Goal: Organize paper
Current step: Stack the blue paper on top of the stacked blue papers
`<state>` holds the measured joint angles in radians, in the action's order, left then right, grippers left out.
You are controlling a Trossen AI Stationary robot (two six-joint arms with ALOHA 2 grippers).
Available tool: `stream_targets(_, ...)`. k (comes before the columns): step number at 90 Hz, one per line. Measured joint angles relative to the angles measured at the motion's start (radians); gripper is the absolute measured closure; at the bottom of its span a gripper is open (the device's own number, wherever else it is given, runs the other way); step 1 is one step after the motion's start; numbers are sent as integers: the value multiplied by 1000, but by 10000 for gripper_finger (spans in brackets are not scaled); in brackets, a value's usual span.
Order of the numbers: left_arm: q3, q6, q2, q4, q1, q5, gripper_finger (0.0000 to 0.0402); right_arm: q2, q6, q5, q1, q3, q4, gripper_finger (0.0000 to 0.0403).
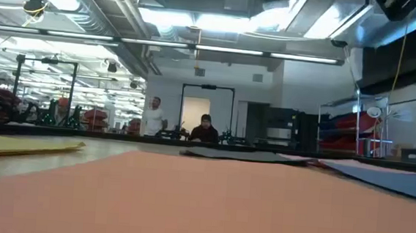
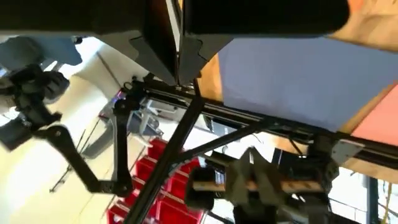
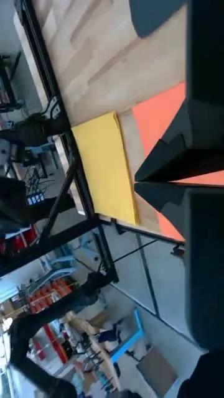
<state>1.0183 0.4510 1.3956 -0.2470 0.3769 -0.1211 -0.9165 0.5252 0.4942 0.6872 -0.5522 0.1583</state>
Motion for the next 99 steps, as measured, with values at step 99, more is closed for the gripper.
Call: stream_targets(99,-293,2,-271,13,-220,185,401,-485,49,-261,-222,-437,-671,403)
